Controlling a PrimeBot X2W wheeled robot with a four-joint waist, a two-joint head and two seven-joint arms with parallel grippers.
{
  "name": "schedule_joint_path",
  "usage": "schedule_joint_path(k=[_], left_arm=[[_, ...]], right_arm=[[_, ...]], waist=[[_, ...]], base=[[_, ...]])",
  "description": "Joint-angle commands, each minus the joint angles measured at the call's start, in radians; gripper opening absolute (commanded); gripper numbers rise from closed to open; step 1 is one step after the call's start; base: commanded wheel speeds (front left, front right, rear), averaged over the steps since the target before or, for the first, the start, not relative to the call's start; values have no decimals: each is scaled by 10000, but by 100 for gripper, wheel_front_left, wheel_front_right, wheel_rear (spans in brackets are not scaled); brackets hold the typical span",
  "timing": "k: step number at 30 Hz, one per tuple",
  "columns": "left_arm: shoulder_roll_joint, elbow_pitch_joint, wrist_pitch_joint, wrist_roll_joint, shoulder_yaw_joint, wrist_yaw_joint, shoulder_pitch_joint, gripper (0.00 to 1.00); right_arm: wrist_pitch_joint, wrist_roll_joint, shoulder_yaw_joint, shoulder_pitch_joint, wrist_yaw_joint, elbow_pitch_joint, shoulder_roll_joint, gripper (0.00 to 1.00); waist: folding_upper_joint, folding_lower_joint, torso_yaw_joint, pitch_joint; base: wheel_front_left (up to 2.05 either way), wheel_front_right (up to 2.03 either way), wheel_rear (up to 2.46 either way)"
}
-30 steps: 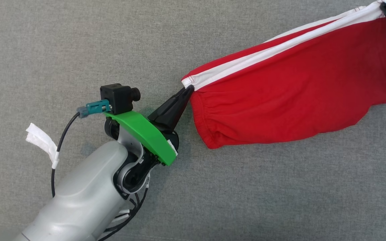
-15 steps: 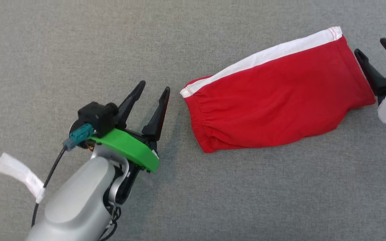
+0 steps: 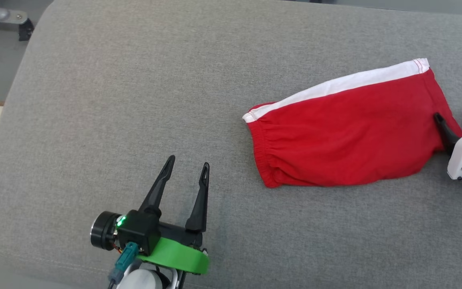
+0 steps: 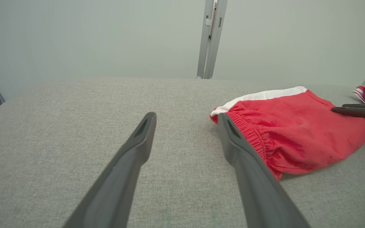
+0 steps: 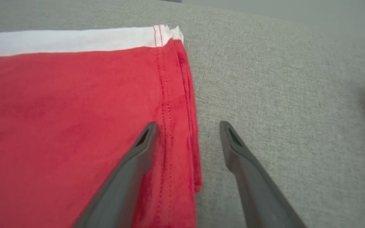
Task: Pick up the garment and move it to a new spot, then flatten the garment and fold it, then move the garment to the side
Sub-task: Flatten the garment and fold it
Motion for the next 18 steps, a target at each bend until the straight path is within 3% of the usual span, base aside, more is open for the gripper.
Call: schedule_joint_path(k=[1, 5, 6, 7, 8, 12, 18], left_arm=[[-128, 13, -3, 210, 51, -93, 159, 100], [-476, 45, -2, 554, 273, -344, 441, 100], [-530, 57, -3, 627, 323, -392, 501, 100], [-591, 68, -4, 706, 378, -451, 545, 100], [-638, 75, -4, 774, 431, -504, 575, 100], [-771, 136, -4, 981, 676, -635, 722, 100], [-876, 180, -4, 1251, 1014, -811, 953, 100]], right_arm=[[134, -46, -56, -61, -12, 292, 4, 100], [668, 106, 67, 305, -9, 891, 261, 100], [716, 154, 61, 350, -3, 968, 284, 89], [724, 181, 60, 380, -3, 1032, 302, 31], [771, 231, 69, 411, -3, 1083, 320, 3], [802, 250, 139, 524, -9, 1261, 241, 0], [409, 103, 110, 514, -24, 1539, 37, 0]], waist=[[0, 0, 513, -121], [0, 0, 974, -162], [0, 0, 1028, -160], [0, 0, 1066, -154], [0, 0, 1086, -149], [0, 0, 983, -178], [0, 0, 193, -340]], base=[[0, 0, 0], [0, 0, 0], [0, 0, 0], [0, 0, 0], [0, 0, 0], [0, 0, 0], [0, 0, 0]])
